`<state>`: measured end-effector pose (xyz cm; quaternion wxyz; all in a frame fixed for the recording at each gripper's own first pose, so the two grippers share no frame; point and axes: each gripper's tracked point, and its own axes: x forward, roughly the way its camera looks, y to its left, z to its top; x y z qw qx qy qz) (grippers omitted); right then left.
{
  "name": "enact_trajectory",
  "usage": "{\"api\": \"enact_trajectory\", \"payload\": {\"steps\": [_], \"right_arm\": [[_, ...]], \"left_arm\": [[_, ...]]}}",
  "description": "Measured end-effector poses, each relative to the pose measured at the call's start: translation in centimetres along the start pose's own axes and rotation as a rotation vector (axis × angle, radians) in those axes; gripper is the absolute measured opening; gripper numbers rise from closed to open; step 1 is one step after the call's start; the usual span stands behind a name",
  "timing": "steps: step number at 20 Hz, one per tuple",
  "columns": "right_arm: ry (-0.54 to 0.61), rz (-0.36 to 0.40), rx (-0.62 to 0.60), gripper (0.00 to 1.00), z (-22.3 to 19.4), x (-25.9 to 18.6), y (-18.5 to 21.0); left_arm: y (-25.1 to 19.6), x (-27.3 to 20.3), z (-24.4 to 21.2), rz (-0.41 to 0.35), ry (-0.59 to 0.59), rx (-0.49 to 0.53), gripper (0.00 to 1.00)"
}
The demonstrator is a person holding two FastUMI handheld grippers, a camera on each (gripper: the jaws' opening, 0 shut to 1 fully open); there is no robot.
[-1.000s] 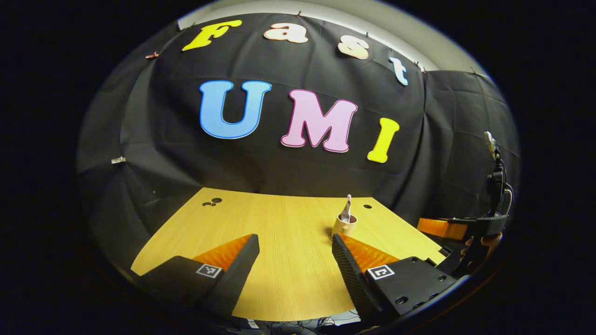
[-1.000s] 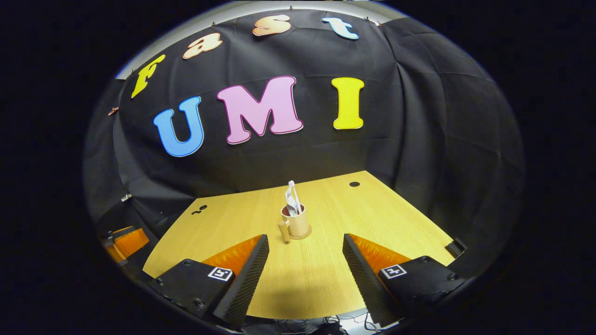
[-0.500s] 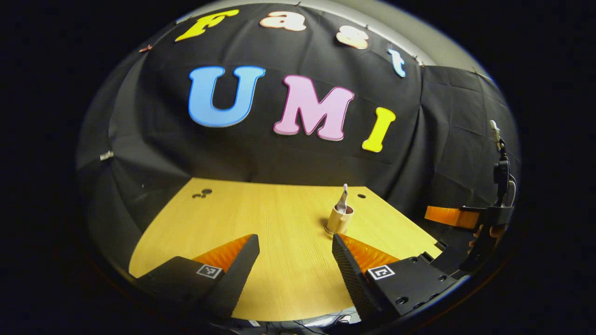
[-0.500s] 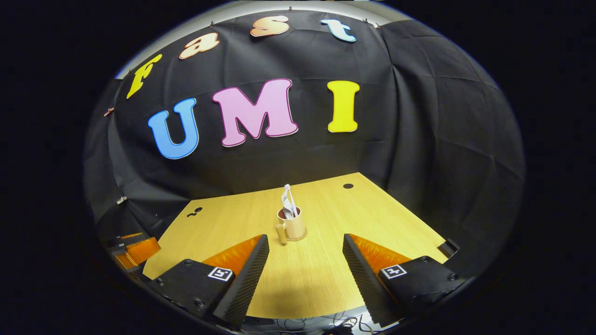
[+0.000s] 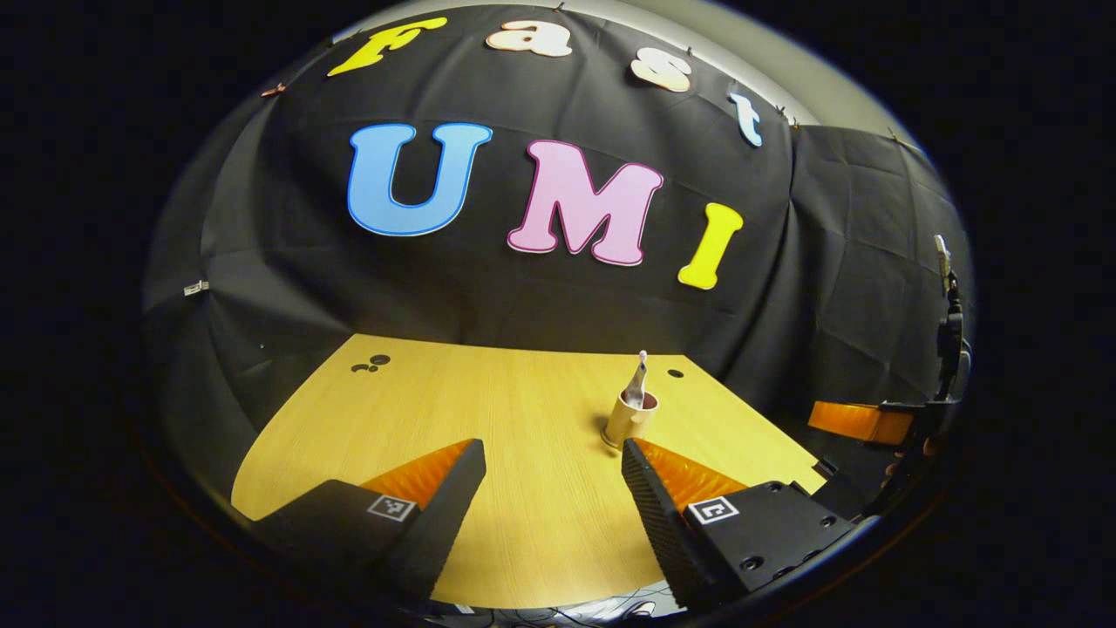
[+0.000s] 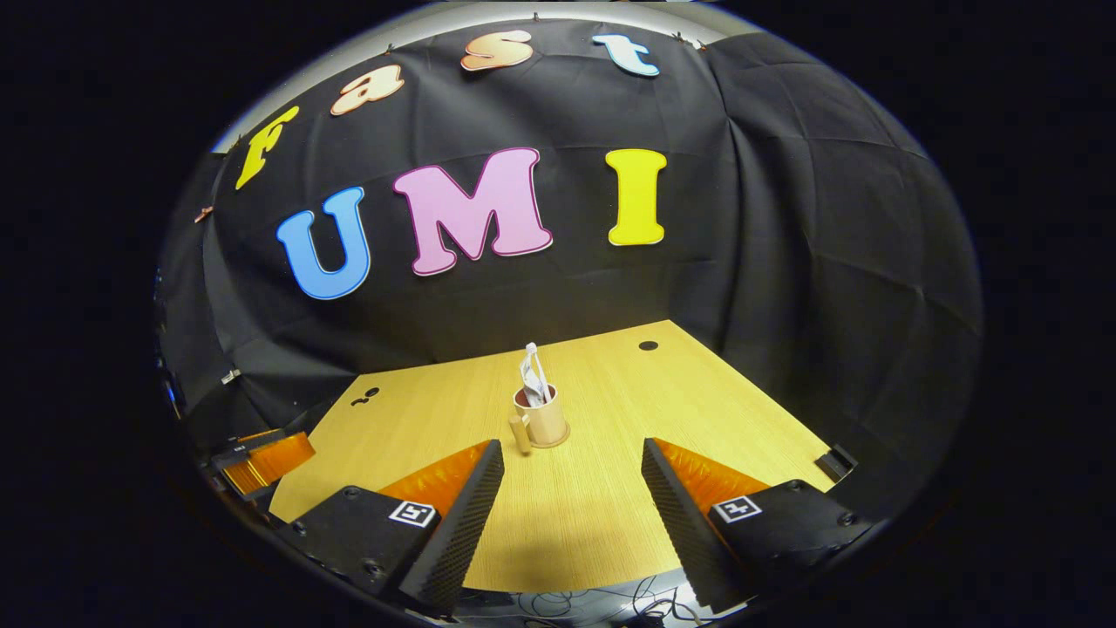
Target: Put the toothbrush and toothpaste on the desktop into the cup, then pick up the cup and place it on the coaster on the desktop.
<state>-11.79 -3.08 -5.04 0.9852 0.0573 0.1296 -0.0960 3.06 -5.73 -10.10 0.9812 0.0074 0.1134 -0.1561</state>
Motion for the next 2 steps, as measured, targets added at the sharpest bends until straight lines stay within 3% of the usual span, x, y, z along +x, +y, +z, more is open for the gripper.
{"api": "enact_trajectory", "payload": {"steps": [2], "right_arm": [[0.005,-0.005,0.003,0.98,0.05,-0.21,-0.14]], "left_arm": [[-0.06,0.21,-0.70,0.004,0.019,-0.026,0.98]]}}
